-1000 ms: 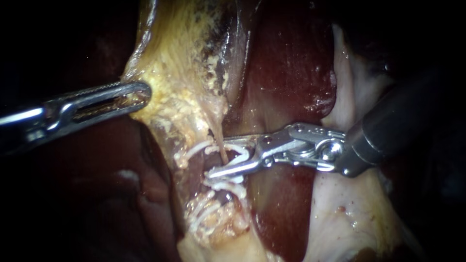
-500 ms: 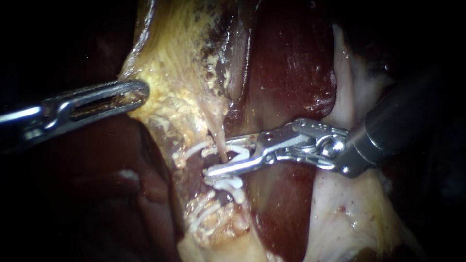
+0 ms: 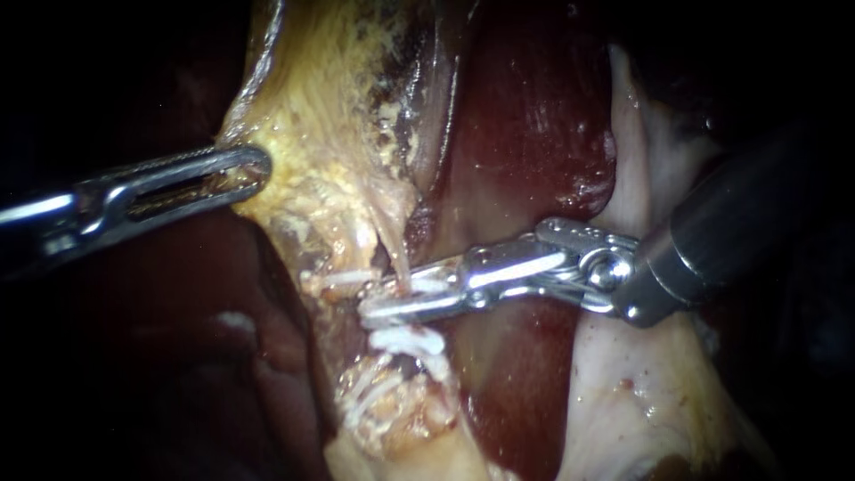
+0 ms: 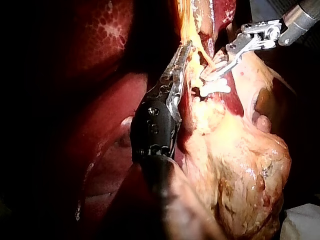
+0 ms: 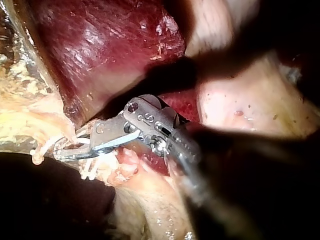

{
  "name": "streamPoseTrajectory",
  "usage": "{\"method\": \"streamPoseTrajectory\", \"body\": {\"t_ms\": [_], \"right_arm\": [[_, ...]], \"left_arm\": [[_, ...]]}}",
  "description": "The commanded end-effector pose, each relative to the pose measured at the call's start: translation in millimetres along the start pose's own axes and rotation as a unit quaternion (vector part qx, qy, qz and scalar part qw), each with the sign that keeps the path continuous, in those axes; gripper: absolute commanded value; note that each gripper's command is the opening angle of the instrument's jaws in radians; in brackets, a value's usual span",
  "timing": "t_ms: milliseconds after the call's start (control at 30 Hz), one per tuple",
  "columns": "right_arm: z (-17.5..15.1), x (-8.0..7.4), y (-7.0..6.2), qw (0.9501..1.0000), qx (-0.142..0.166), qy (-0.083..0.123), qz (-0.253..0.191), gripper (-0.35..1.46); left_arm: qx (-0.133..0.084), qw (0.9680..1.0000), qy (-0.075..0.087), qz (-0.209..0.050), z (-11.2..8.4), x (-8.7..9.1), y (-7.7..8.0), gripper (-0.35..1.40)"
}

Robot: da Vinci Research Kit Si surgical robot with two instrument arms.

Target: Clipping third clip right tube

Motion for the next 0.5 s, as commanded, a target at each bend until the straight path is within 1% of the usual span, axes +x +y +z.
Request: {"method": "streamPoseTrajectory", "body": {"t_ms": [33,500], "right_arm": [[0.0,0.0,0.0,1.0,-0.001,0.001,0.0,-0.35],[0.0,-0.1,0.1,1.0,0.0,0.002,-0.001,-0.35]], "left_arm": [[0.0,1.0,0.0,0.0,0.0,0.0,0.0,-0.35],[0.0,1.0,0.0,0.0,0.1,0.0,0.1,-0.35]]}}
